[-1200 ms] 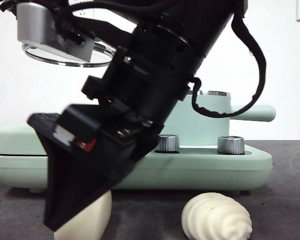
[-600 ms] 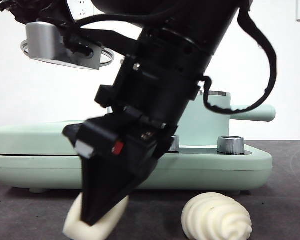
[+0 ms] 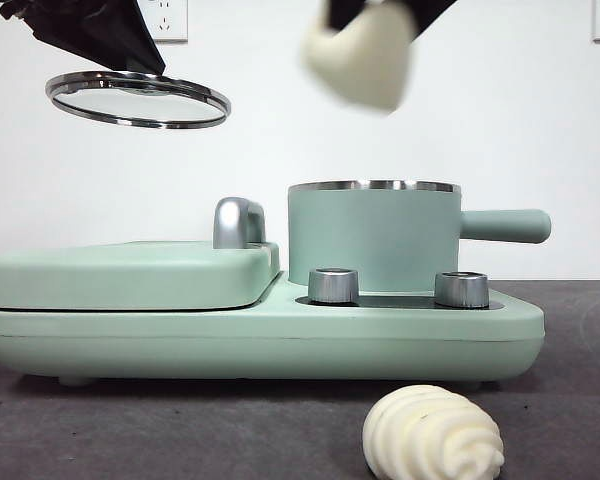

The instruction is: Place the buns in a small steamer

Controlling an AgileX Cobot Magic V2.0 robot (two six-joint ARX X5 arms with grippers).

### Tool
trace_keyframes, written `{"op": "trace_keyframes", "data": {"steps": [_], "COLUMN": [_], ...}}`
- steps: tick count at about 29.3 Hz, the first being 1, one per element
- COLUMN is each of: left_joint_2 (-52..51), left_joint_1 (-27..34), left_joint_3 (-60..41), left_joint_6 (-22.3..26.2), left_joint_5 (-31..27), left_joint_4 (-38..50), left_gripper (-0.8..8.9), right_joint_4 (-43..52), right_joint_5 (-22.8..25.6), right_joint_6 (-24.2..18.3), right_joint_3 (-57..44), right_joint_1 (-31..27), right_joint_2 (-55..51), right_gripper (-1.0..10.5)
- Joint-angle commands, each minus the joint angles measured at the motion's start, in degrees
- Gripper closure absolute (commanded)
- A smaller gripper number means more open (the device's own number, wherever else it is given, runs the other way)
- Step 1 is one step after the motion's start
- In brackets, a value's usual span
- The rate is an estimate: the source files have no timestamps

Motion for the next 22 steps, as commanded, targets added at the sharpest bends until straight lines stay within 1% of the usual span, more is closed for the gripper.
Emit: {"op": "trace_keyframes", "data": {"steps": [1,4,7,11,16,19,22], "left_joint_2": [0.0,0.0,0.0,0.0,0.0,0.0,0.0], "left_joint_1": [-0.1,-0.1,-0.1,-0.1,-0.1,-0.1,-0.1], "left_joint_3": [1.0,1.0,1.0,1.0,1.0,1.0,1.0], "left_joint_6": [0.7,0.7,0.7,0.7,0.7,0.7,0.7], "left_joint_5": [0.1,0.1,0.1,0.1,0.1,0.1,0.1], "left_joint_4": [1.9,1.9,1.9,1.9,1.9,1.9,1.9], "left_gripper": [7.99,7.99,7.99,7.99,7.99,7.99,7.99], "right_joint_4": [-1.8,-1.7,-1.6,-0.6,1.0,2.3,5.1], "right_joint_5": [-0.3,-3.5,-6.6,-7.3,-7.4,-7.3,-7.3], "right_joint_6": [-0.2,-2.4,-4.2,-6.4,-8.0,-9.2,-9.4], "right_joint_3": [5.4,9.9,13.9,18.8,23.3,25.1,25.3], "right_joint_1": [-4.3,-11.0,-16.0,-20.3,-22.6,-23.1,-23.1], "right_joint_2": [2.1,5.0,8.9,14.8,21.2,25.1,28.0], "right_gripper": [7.2,7.2,7.2,7.2,7.2,7.2,7.2]}}
